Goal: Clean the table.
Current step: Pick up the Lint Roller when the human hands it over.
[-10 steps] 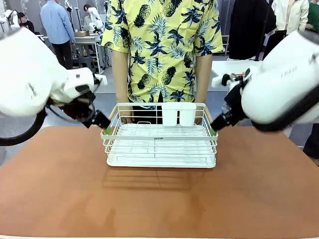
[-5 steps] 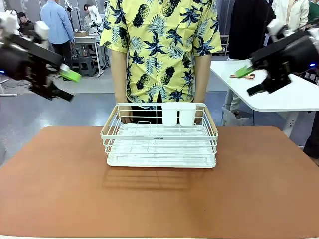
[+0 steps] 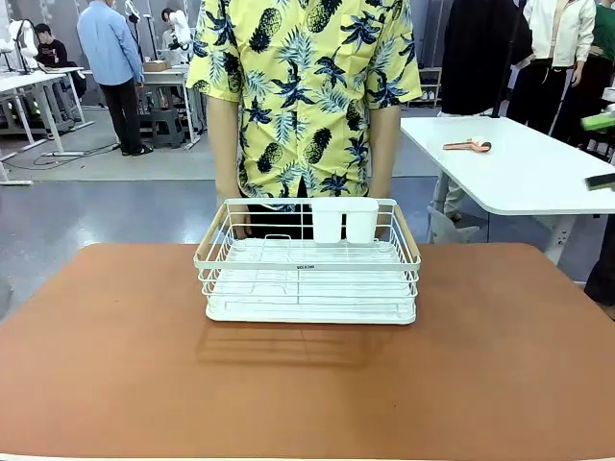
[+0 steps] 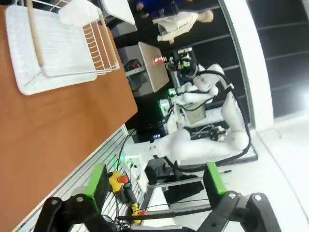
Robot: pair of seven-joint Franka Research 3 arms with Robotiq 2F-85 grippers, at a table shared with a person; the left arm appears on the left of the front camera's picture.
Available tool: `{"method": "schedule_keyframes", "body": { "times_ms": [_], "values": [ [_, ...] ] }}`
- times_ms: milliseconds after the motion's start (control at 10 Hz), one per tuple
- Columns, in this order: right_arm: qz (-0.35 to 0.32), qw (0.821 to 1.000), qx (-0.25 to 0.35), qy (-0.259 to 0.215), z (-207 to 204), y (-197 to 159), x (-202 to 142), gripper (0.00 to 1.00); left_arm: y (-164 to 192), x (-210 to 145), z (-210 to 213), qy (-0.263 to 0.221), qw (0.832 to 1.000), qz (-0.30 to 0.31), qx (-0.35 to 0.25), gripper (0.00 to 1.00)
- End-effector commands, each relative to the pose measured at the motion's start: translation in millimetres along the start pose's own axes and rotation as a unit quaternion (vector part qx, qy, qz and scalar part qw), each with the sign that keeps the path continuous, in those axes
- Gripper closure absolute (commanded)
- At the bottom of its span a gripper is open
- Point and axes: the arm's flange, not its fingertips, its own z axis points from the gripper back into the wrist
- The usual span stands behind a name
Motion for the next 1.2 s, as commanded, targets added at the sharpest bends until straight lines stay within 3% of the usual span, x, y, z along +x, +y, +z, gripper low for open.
{"method": "schedule_keyframes", "body": {
  "times_ms": [0, 600, 800, 1100],
  "values": [
    [-0.006, 0.999, 0.018, -0.034, 17, -2, 4, 0.00, 1, -8, 21, -0.018, 1.000, 0.002, -0.014, 0.00],
    [-0.058, 0.993, 0.019, -0.100, 79, -45, -11, 0.00, 18, -30, 70, -0.073, 0.996, 0.025, -0.040, 0.00],
    [-0.058, 0.995, 0.016, -0.079, 68, -45, -7, 0.00, 18, -25, 59, -0.066, 0.997, 0.015, -0.039, 0.00],
    [-0.072, 0.993, 0.009, -0.097, 81, -48, -11, 0.00, 22, -33, 67, -0.074, 0.996, 0.038, -0.032, 0.00]
  ]
}}
